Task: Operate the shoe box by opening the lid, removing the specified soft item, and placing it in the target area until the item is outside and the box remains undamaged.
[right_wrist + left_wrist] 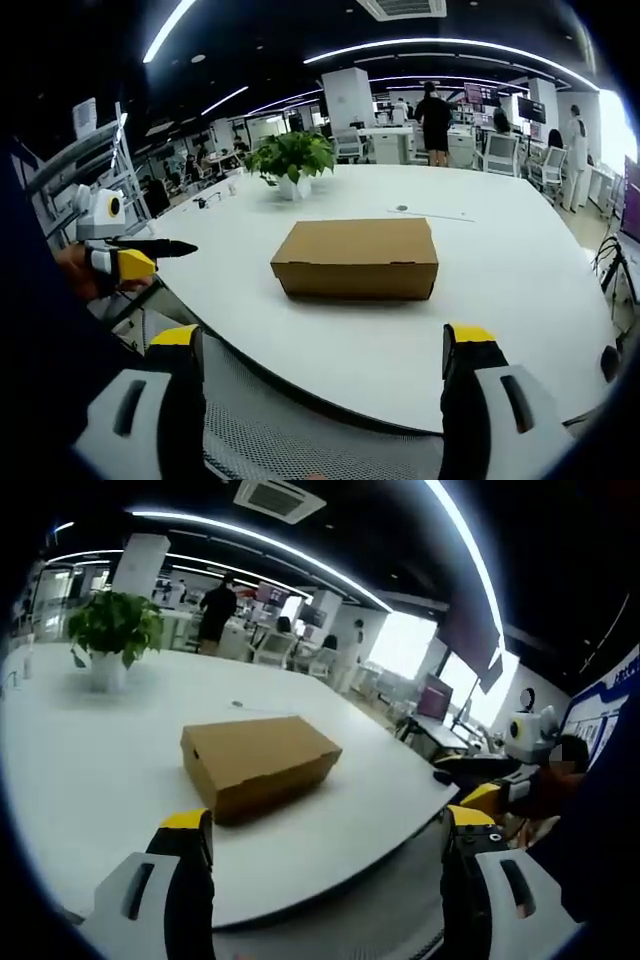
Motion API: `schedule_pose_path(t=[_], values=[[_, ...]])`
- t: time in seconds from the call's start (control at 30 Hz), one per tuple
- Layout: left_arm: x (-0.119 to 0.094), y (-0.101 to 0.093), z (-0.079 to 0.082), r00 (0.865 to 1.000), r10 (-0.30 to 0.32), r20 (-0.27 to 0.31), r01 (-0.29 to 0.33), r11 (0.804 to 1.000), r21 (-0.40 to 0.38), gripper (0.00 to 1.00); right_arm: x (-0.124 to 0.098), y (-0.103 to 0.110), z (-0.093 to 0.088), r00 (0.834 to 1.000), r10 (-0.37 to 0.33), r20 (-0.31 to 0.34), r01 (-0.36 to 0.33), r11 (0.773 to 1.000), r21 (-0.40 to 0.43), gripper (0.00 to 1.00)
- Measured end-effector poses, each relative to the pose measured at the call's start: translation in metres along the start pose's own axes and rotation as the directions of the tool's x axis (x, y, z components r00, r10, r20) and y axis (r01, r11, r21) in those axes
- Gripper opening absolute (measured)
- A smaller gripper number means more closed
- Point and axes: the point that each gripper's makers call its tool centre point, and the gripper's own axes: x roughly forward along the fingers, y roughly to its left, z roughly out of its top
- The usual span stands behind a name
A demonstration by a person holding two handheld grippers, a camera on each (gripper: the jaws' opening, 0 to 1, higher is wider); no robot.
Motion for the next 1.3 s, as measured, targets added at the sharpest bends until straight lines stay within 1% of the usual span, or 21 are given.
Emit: schedule_pose_path(t=[0.4, 1.3], values=[[0.0002, -0.0002, -0.0031, 1.0, 0.007, -0.007, -0.007, 1.0, -0.004, 0.97, -0.0002, -0.0012, -0.0017, 1.0, 0.004, -0.003, -0.004, 1.0, 0.003, 0.94], [-0.0023, 0.0007, -0.004, 1.0, 0.018, -0.005, -0.018, 1.0, -0.014, 0.96, -0.0004, 0.0003, -0.0038, 1.0, 0.012, -0.013, -0.012, 1.0, 0.004, 0.93]])
